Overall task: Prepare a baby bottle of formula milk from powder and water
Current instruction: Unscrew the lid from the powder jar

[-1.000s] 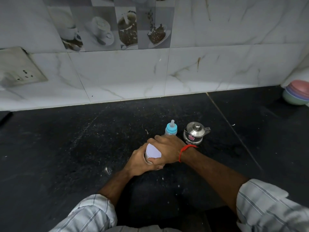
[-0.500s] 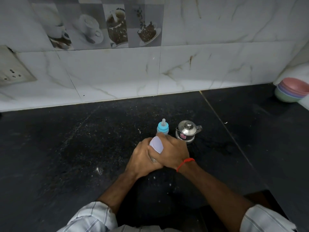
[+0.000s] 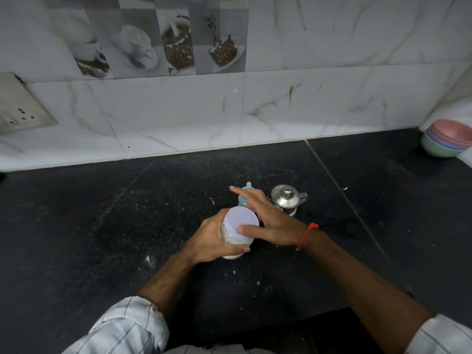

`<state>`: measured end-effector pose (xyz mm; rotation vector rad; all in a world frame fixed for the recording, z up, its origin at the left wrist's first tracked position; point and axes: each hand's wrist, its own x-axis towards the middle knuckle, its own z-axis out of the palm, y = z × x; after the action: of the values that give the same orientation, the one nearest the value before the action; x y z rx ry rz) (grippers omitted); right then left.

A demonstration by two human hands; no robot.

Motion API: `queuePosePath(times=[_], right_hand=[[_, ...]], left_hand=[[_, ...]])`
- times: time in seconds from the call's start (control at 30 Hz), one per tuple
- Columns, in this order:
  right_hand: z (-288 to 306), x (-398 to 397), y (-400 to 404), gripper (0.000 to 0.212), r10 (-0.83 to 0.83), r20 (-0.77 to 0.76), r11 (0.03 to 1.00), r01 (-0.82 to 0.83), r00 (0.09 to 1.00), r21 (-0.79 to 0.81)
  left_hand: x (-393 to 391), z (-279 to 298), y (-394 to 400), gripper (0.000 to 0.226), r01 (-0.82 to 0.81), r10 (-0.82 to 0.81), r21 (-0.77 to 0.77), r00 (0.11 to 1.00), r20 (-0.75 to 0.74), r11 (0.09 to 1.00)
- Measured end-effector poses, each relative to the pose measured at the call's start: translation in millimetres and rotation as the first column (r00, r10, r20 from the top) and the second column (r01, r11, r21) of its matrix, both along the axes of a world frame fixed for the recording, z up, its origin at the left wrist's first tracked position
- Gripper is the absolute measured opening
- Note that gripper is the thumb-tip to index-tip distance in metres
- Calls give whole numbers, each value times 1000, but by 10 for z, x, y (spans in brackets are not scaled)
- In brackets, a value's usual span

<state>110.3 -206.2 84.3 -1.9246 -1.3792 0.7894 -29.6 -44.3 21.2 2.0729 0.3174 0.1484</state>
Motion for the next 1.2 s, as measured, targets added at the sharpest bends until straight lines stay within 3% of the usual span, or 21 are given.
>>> queuePosePath(times=[0.07, 0.13, 0.2, 0.27, 0.3, 0.4, 0.53, 0.67, 0.77, 0.87, 1.0, 1.07, 1.2], right_hand=[[6, -83, 68, 83, -150, 280, 970, 196, 948, -144], [-31, -136, 133, 76, -141, 490, 948, 259, 860, -184], [-37, -140, 151, 71, -54, 388, 976, 130, 920, -173], [0, -124, 120, 90, 60, 203, 978, -18, 977, -206], [-3, -126, 112, 96, 52, 175, 976, -13, 983, -218], [-24, -130, 147, 91, -61, 302, 966, 132, 951, -222], [-36, -62, 87, 89, 62, 158, 974, -25, 986, -223], [-135, -36, 94, 77, -107, 327, 957, 187, 939, -223], [-138, -2, 88, 64, -11, 225, 975, 60, 974, -212], [-120, 22, 25, 75, 92, 218, 987, -60, 971, -150], [-170, 66, -109, 69, -99, 77, 994, 96, 992, 44], [-287, 87, -222, 62, -202, 27, 979, 201, 979, 36], [-729, -30, -473, 51, -241, 141, 967, 249, 960, -48]], left_hand=[[18, -3, -2, 91, -13, 13, 12, 1000, -6, 1000], [36, -14, -20, 93, -1, 1, 19, 1000, -9, 1000], [45, -35, -26, 92, 1, -1, 23, 1000, -8, 1000], [42, -51, -10, 92, -25, 24, 26, 1000, 2, 999], [41, -48, -3, 94, -27, 27, 30, 1000, 4, 999], [54, -2, -4, 96, 4, -4, 36, 1000, -3, 999], [71, -12, 14, 94, -6, 6, 44, 1000, 1, 999], [57, -42, 65, 104, 64, -59, 78, 996, -59, 995], [59, -116, 68, 105, 119, -111, 72, 988, -102, 990], [24, -179, 91, 101, 110, -106, 36, 989, -101, 993], [-43, -291, 149, 97, -35, 35, -72, 999, -5, 997], [-86, -393, 172, 100, -115, 117, -149, 993, 2, 982], [-166, -478, 106, 108, -166, 161, -225, 986, -39, 960]])
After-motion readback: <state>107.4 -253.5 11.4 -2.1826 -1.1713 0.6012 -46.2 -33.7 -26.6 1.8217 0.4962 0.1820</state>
